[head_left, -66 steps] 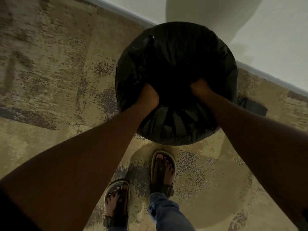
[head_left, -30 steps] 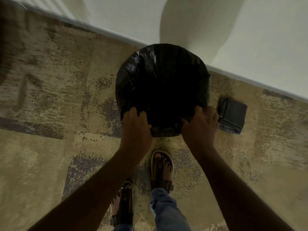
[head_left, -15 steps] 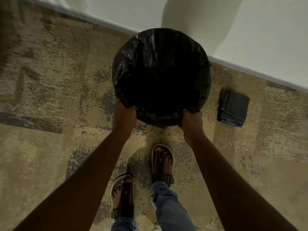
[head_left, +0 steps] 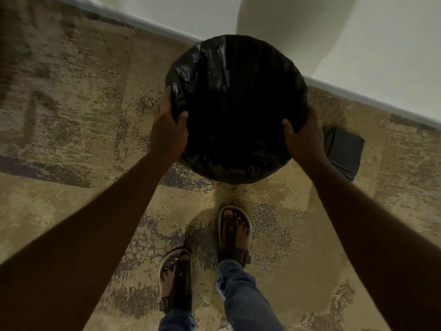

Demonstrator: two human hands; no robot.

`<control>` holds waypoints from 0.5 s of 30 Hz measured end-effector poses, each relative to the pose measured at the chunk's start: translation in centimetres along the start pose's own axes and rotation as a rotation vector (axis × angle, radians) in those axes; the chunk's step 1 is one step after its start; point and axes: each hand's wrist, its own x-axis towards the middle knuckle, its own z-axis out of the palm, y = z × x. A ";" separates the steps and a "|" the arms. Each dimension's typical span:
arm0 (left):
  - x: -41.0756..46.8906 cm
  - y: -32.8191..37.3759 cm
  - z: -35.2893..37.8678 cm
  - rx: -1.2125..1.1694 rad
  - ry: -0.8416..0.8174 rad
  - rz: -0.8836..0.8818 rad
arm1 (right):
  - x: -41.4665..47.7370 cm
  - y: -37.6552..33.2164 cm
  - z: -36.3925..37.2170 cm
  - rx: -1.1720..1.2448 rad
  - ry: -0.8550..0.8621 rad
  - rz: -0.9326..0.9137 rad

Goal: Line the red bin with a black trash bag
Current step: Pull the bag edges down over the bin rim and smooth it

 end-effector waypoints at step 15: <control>3.5 0.8 0.0 -0.006 0.041 0.039 | 6.5 -4.2 -1.3 -0.344 -0.109 -0.390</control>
